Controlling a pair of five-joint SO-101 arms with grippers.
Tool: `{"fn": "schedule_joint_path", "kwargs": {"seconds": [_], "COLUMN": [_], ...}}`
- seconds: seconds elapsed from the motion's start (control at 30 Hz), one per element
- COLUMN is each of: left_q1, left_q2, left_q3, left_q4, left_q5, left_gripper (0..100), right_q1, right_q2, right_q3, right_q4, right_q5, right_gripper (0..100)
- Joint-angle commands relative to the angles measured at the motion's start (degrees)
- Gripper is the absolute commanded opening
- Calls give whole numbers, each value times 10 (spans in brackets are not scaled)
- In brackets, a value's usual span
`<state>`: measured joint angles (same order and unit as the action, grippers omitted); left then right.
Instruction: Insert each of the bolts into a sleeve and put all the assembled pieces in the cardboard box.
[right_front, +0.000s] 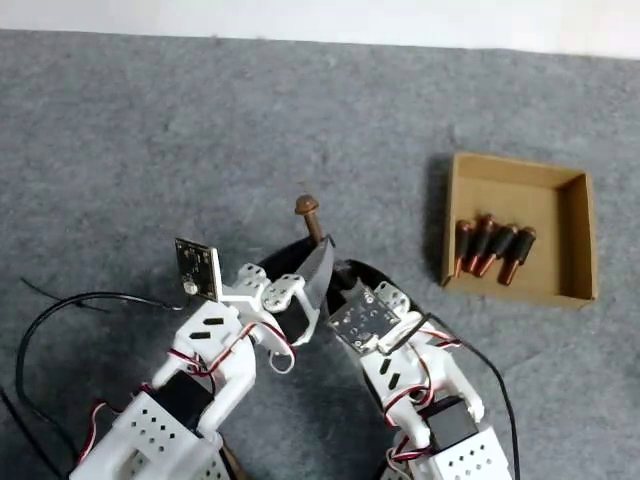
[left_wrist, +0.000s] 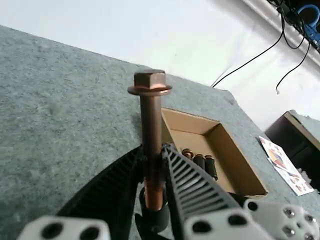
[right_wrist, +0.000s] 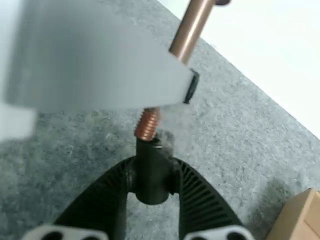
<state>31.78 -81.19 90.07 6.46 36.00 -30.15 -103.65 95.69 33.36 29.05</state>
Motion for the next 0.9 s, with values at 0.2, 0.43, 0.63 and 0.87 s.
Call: {"fn": "schedule_joint_path", "kwargs": {"seconds": [0.2, 0.43, 0.63, 0.87], "left_q1": [8, -54, -68, -117], "left_q2": [-8, -7, 2, 284], "left_q3": [-3, 3, -47, -167], "left_q4": [-13, -11, 125, 136], "left_q5": [-4, 47, -8, -8], "left_gripper": [4, 5, 8, 10], "right_q1": [-6, 23, 34, 50], "right_q2": [-2, -2, -2, -2], "right_q3": [67, 71, 71, 72], "right_q4": [-20, -21, -21, -21], "right_q5": [4, 4, 3, 0], "right_gripper": [5, 5, 5, 5]}}
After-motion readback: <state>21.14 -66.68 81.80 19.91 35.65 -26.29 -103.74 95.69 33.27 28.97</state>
